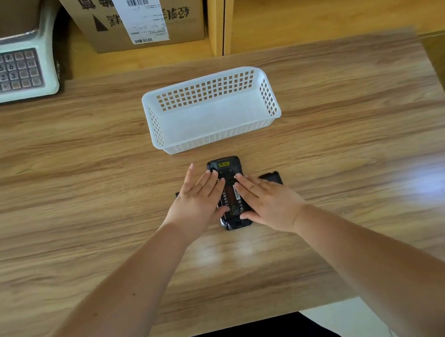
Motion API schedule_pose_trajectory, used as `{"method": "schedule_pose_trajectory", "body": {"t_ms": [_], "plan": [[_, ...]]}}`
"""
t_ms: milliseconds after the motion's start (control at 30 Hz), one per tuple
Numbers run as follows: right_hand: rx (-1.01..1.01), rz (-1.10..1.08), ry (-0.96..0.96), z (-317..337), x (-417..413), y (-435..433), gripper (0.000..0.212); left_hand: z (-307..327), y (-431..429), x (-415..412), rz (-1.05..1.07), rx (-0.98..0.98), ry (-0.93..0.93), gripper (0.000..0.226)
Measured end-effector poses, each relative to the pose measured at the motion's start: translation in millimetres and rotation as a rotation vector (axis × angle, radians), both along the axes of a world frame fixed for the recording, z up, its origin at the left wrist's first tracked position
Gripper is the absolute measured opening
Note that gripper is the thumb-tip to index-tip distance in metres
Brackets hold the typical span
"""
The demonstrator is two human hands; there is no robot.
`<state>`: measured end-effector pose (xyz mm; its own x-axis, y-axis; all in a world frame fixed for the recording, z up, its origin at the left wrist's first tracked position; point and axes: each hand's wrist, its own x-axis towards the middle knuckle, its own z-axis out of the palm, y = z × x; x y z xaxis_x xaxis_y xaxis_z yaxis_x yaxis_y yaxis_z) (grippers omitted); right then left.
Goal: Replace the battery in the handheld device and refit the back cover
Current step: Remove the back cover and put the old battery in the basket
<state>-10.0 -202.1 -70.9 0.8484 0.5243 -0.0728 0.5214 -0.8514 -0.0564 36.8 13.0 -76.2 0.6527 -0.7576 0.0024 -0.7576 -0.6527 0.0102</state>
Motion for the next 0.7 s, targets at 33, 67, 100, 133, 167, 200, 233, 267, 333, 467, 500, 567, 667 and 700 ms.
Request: {"method": "schedule_pose_trajectory", "body": {"t_ms": [33, 67, 100, 133, 167, 200, 233, 267, 333, 467, 500, 567, 667, 700], "plan": [[0.009, 0.005, -0.015, -1.6, -1.1, 0.2, 0.069, 0.5, -0.4, -0.5, 0.005, 0.004, 0.025, 0.064], [0.017, 0.010, -0.025, -2.7, -1.9, 0.2, 0.069, 0.1, -1.2, -2.0, 0.013, 0.005, 0.048, 0.071], [0.022, 0.019, -0.043, -4.2, -2.5, 0.3, 0.069, -0.5, -1.9, -3.5, 0.022, 0.004, 0.064, 0.078], [0.020, 0.028, -0.055, -4.7, -2.9, 0.6, 0.069, -1.4, -2.4, -4.9, 0.029, 0.001, 0.073, 0.082], [0.013, 0.041, -0.077, -5.6, -3.6, 0.9, 0.068, -1.9, -2.9, -5.7, 0.035, -0.003, 0.079, 0.085], [0.005, 0.053, -0.099, -6.7, -4.3, 1.0, 0.066, -2.1, -3.0, -5.7, 0.038, -0.012, 0.082, 0.086], [-0.003, 0.062, -0.122, -9.1, -5.6, 0.8, 0.065, -2.5, -3.0, -5.3, 0.035, -0.022, 0.082, 0.087], [-0.013, 0.068, -0.130, -11.2, -7.1, 0.8, 0.063, -3.2, -2.3, -4.9, 0.025, -0.034, 0.072, 0.086], [-0.032, 0.071, -0.128, -16.3, -10.0, 0.8, 0.059, -5.0, -1.0, -5.2, -0.003, -0.039, 0.045, 0.084], [-0.025, 0.042, -0.120, -18.2, -12.6, 2.8, 0.056, -5.8, -1.1, -7.0, -0.039, 0.024, -0.011, 0.079], [-0.005, 0.043, -0.139, -18.5, -13.4, 2.3, 0.053, -5.6, -1.5, -7.7, -0.039, 0.028, -0.015, 0.078], [0.050, 0.073, -0.205, -17.5, -13.5, 1.0, 0.043, -4.8, -1.7, -7.8, -0.030, -0.027, -0.024, 0.073], [0.157, 0.060, -0.268, -7.8, -10.3, 1.3, 0.030, 1.0, -1.3, -3.6, -0.003, -0.176, -0.033, 0.060], [0.184, 0.019, -0.267, -2.7, -7.8, 1.8, 0.029, 2.8, -1.4, -2.1, 0.011, -0.219, -0.029, 0.054]]}}
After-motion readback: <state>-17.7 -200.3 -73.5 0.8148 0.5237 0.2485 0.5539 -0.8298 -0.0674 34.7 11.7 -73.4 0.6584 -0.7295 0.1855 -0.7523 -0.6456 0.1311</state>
